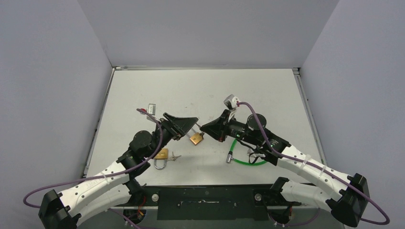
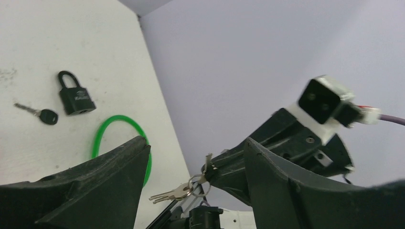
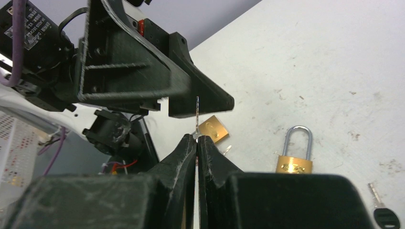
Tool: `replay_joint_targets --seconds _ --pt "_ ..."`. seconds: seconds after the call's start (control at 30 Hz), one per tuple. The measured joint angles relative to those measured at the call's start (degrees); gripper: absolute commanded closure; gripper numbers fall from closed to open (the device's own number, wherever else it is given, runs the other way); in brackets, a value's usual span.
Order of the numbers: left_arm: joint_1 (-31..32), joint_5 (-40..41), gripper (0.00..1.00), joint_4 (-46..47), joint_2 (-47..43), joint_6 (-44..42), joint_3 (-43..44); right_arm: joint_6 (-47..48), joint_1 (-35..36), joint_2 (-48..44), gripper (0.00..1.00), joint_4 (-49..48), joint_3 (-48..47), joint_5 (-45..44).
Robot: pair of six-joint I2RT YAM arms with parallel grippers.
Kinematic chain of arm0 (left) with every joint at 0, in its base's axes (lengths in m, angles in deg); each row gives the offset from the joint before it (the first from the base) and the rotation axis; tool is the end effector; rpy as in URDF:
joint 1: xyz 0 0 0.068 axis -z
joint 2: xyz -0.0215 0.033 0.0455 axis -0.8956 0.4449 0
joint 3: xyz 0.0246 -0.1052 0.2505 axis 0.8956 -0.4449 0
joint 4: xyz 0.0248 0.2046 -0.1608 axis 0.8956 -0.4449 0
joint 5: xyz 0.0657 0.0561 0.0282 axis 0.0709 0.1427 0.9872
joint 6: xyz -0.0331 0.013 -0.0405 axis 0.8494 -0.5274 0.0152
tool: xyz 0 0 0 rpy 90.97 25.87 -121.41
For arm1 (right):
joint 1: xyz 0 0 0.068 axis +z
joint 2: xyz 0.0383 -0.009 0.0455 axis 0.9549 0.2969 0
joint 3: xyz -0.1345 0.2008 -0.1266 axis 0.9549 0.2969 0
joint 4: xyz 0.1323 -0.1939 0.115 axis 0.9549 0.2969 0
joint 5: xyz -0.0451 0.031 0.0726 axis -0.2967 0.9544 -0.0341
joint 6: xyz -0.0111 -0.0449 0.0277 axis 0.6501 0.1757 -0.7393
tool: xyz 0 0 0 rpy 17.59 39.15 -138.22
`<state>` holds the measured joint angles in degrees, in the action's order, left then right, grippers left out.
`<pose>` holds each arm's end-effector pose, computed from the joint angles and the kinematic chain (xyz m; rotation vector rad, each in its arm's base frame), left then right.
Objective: Unlock with the key
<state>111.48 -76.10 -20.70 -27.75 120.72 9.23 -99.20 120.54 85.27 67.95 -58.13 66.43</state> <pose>0.1312 -0.1374 0.2984 -0.3871 1.5915 -1.4813 0.1458 0.1826 0.3281 -0.6737 1.6658 1.3085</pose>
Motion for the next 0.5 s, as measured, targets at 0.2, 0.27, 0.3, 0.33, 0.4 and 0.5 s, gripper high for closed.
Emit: replay_joint_targets --seconds 0.2,0.27,0.3,0.33,0.4,0.5 --pt "0.0 0.87 0.49 -8.35 3.48 1.29 3.06 8.41 4.0 4.68 1.0 5.66 -6.23 -6.32" --pt "0.0 1.55 0.57 -9.9 3.65 1.73 3.26 10.91 5.57 5.6 1.0 6.99 -7.26 -8.72" --pt "0.02 1.97 0.6 -10.82 3.65 1.79 3.5 12.55 6.6 6.14 1.0 8.15 -7.72 -10.4" --pt "0.07 2.45 0.62 -12.07 3.69 1.73 4.0 13.53 7.26 6.56 1.0 8.72 -7.93 -11.41" --pt "0.07 3.89 0.63 -14.78 4.15 1.77 5.31 16.17 9.11 7.45 1.0 10.36 -8.66 -14.23" --pt "0.04 5.79 0.71 -17.81 4.85 1.6 6.64 20.09 12.35 8.85 1.0 12.33 -10.1 -18.99"
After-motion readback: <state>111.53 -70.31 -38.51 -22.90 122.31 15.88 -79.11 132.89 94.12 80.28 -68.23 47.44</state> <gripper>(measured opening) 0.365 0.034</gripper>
